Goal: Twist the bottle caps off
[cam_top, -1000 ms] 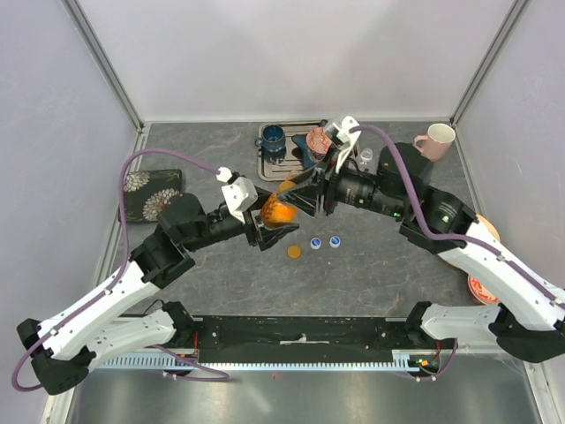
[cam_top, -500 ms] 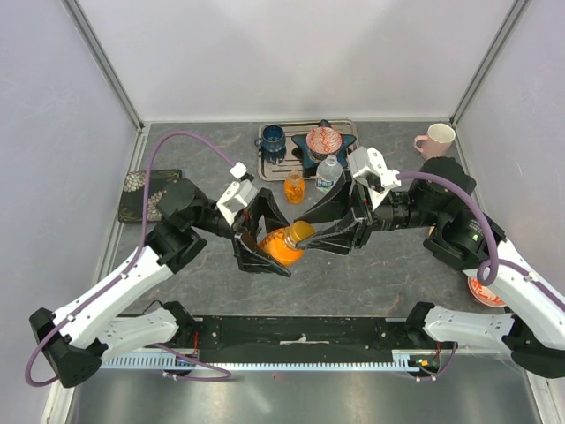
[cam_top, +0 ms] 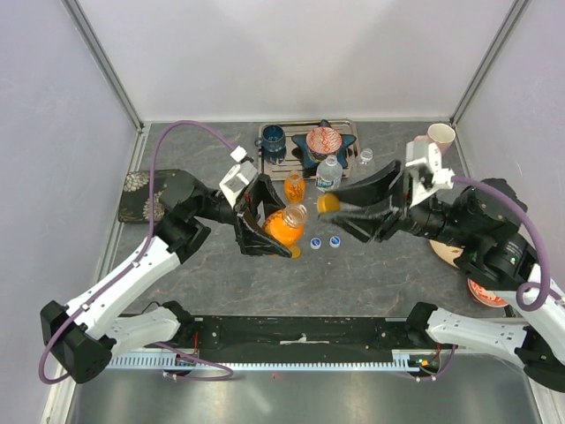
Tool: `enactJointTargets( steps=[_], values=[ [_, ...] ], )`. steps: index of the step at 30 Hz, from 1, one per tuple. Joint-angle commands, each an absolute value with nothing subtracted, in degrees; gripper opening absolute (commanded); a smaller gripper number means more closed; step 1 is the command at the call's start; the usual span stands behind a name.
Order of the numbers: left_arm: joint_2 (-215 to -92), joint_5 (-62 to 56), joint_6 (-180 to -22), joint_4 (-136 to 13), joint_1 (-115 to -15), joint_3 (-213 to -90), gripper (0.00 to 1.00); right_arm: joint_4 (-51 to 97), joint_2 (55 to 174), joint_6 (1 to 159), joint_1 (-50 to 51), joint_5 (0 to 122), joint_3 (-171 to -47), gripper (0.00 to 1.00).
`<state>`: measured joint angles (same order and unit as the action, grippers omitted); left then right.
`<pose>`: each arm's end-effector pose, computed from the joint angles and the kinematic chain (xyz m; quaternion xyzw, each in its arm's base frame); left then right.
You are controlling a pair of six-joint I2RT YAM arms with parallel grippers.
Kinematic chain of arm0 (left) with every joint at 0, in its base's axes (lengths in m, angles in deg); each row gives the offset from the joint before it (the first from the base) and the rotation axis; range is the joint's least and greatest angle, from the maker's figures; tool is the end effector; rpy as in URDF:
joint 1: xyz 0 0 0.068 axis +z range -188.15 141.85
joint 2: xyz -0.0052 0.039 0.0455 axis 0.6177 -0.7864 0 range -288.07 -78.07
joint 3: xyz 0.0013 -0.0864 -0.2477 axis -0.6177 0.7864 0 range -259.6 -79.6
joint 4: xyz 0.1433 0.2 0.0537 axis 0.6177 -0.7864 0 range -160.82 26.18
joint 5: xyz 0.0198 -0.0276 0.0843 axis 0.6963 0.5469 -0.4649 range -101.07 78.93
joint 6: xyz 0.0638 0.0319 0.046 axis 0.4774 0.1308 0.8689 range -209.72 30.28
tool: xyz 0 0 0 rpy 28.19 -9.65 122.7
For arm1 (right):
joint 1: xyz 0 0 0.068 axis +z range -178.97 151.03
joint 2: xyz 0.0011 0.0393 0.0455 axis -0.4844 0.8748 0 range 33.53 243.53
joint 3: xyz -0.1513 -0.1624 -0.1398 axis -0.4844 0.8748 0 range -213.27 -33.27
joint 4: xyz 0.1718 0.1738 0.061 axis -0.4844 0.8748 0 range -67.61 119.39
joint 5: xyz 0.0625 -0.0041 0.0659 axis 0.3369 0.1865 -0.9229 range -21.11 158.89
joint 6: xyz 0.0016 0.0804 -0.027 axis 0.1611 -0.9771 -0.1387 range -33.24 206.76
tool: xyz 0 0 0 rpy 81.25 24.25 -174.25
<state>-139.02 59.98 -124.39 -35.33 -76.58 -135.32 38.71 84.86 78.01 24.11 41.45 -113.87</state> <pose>0.1335 -0.1961 0.4120 0.4997 0.4315 -0.6615 0.3557 0.0770 0.1597 0.5097 -0.4001 0.4904 0.5172 0.5761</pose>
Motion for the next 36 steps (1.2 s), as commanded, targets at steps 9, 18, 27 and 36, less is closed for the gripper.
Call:
enactJointTargets(
  steps=[9,18,27,36],
  values=[
    [-113.5,7.8,-100.3,-60.5,-74.4,-126.6,0.09,45.7,86.2,68.4,24.1,88.8,-95.1,0.00],
    [-108.9,-0.3,-98.8,-66.8,-74.4,-123.7,0.11,34.9,96.5,59.7,24.1,83.8,-76.1,0.00],
    [-107.0,1.7,-100.3,-67.2,-74.4,-120.6,0.11,32.5,107.7,58.3,24.2,82.3,-73.8,0.00],
    [-106.4,1.4,-100.7,-67.3,-74.4,-118.5,0.11,28.1,114.6,54.5,24.1,79.9,-70.0,0.00]
  ],
)
